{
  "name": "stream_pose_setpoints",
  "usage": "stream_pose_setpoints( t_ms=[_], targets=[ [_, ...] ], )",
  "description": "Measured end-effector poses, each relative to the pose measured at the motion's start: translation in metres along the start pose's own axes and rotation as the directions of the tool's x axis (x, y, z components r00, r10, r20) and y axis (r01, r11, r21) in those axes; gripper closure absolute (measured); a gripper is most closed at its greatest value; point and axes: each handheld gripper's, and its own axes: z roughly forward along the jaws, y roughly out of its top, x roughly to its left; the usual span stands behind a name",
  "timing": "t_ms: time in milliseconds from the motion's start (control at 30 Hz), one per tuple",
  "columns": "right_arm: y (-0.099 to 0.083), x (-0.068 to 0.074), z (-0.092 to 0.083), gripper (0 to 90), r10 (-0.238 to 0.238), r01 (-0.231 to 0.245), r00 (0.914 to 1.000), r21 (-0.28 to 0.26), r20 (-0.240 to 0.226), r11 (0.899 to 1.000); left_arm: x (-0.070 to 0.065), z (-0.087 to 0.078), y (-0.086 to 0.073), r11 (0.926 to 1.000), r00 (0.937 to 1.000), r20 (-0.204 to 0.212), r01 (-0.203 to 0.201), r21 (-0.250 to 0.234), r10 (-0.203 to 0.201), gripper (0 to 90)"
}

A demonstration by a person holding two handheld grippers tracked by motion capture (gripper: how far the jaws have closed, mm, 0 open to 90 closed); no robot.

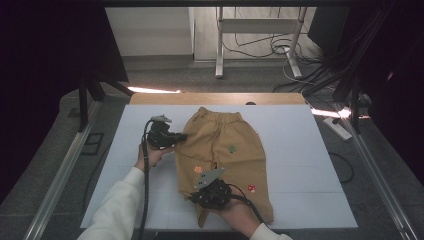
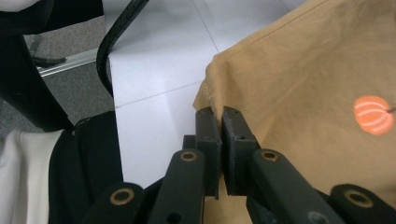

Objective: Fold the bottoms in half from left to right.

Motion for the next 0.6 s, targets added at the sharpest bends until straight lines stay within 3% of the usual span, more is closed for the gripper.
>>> stream_pose_setpoints(
  t_ms=[400, 600],
  targets=[
    [-0.005, -0.001, -0.02, 86.4, 0.014, -0.014, 0.9998, -0.041, 0.015, 0.999, -0.009, 0.0, 0.005, 0.9995, 0.9998, 0.019, -0.006, -0.03, 0.007, 83.8],
    [-0.008, -0.001, -0.022, 86.4, 0.016, -0.016, 0.9997, -0.034, 0.021, 0.999, -0.009, 0.0, 0.007, 0.9994, 0.9996, 0.026, -0.008, -0.033, 0.009, 83.8]
  ],
)
